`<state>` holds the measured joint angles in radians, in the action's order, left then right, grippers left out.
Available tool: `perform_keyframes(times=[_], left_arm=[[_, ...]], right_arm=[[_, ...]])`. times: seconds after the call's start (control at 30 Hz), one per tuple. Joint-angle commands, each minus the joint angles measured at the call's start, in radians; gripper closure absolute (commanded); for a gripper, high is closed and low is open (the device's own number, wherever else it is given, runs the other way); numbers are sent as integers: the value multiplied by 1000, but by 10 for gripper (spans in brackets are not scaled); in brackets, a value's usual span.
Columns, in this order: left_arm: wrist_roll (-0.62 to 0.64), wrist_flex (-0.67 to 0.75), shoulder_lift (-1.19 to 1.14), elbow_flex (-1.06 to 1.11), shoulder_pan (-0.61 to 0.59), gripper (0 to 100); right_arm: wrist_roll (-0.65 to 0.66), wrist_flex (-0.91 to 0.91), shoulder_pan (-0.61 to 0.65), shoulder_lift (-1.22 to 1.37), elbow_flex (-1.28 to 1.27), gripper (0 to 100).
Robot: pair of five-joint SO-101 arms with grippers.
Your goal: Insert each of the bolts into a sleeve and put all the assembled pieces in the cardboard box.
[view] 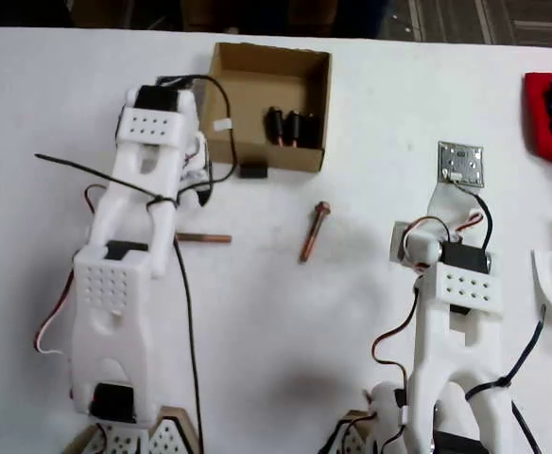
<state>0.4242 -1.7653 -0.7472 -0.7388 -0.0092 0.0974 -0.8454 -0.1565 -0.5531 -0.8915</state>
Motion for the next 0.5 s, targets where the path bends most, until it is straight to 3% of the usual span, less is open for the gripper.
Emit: perform_keyframes(times=[0.0,0.23,0.47], left_arm=[[400,-18,17,16,-20,845],[496,-20,21,70,-3,847],[884,-20,20,96,-6,849]], right_arm=[[-8,16,-2,-42,6,978],[-8,16,-2,-42,6,978],[-8,16,-2,-42,6,978]])
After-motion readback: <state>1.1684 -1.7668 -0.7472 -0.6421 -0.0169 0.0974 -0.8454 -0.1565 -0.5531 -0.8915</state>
